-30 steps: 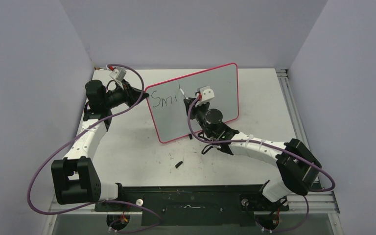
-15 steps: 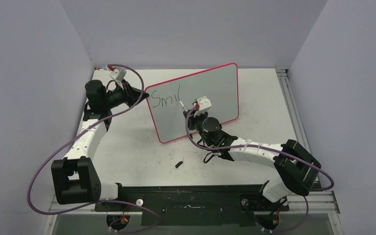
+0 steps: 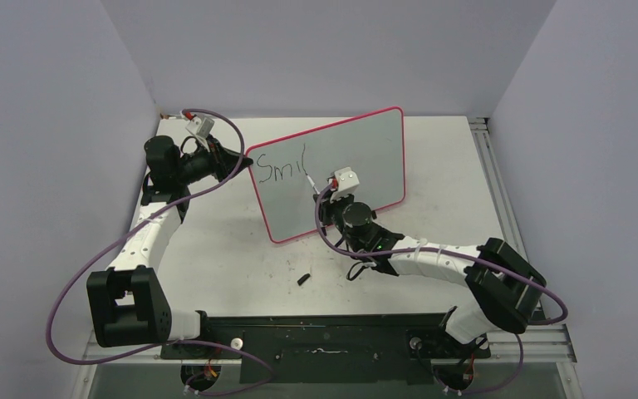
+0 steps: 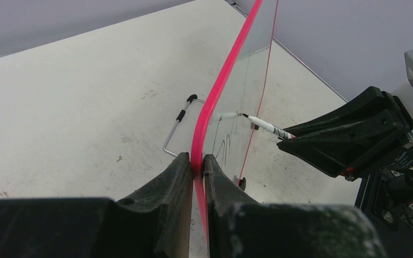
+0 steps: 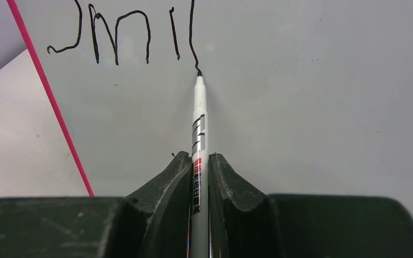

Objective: Write a sentence on the whiteboard

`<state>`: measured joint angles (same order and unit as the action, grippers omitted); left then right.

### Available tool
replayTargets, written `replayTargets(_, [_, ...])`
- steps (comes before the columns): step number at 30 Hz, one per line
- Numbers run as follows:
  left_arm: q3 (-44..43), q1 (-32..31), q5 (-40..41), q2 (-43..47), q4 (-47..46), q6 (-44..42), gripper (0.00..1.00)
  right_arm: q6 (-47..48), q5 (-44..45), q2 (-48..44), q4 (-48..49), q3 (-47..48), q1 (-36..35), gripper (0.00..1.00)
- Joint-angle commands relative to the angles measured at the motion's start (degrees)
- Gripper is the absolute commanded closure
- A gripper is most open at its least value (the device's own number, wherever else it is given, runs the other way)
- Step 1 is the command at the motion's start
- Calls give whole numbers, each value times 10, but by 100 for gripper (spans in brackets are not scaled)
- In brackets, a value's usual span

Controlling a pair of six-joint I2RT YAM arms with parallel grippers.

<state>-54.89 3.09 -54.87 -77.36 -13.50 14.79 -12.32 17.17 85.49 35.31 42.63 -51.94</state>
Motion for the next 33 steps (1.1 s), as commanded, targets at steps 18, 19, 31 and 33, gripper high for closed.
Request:
replayTargets(18, [0, 3, -8, 18, 0, -11, 100, 44, 12, -79, -20, 41, -2, 95])
replayTargets(19, [0, 4, -9, 19, 0, -12, 100, 46, 10, -84, -21, 41, -2, 95])
replayTargets(31, [-1, 3, -8, 18, 4, -13, 100, 57, -21, -74, -23, 46, 13, 95])
replayTargets(33, [-1, 3, -8, 17, 5, -14, 100, 58, -23, -69, -18, 49, 12, 95])
